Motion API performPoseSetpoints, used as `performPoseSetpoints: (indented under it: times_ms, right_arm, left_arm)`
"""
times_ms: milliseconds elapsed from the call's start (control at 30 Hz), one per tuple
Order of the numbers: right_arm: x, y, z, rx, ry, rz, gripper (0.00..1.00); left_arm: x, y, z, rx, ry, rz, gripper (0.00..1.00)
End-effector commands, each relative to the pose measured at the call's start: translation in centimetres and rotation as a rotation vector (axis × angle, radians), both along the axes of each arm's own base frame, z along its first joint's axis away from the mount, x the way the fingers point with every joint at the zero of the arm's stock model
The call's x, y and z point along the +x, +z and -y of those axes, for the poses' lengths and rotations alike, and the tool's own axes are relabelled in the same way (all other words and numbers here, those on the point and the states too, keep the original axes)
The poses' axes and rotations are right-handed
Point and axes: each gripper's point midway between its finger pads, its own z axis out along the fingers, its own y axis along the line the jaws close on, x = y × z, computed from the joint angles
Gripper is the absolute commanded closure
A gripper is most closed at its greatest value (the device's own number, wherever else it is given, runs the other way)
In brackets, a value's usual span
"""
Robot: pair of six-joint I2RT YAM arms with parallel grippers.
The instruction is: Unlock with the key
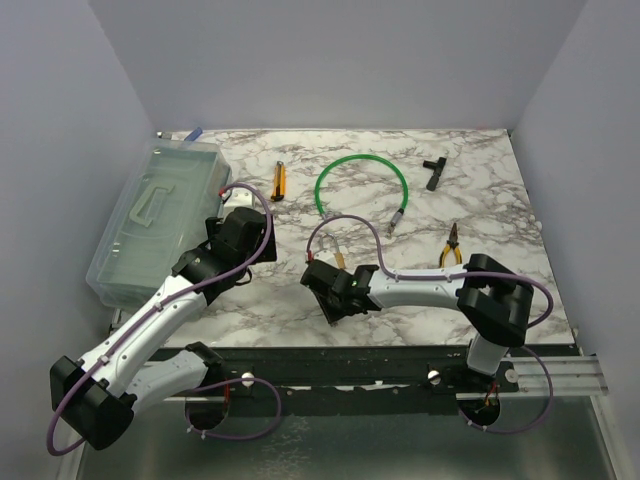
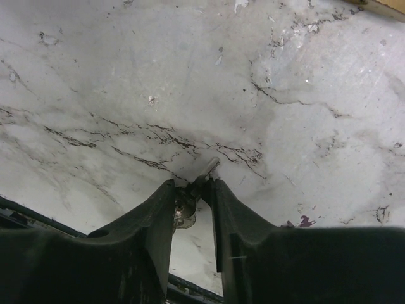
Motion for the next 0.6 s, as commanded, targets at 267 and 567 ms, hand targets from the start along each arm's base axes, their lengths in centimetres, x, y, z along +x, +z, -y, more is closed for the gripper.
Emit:
performPoseSetpoints:
  times_ms: [267,567]
  right_arm:
    - [-0.3,-2.3,1.0,-0.082,-0.007,0.001,0.86]
    - [0.8,-0.2,1.3,-0.033,-0.045,0.089,1.00]
  left_arm:
    - [0.0,0.0,0.1,-0.015,-0.007,0.009,0.11]
    - [0.0,-0.1,0.1,-0.013,-0.008,0.005,0.11]
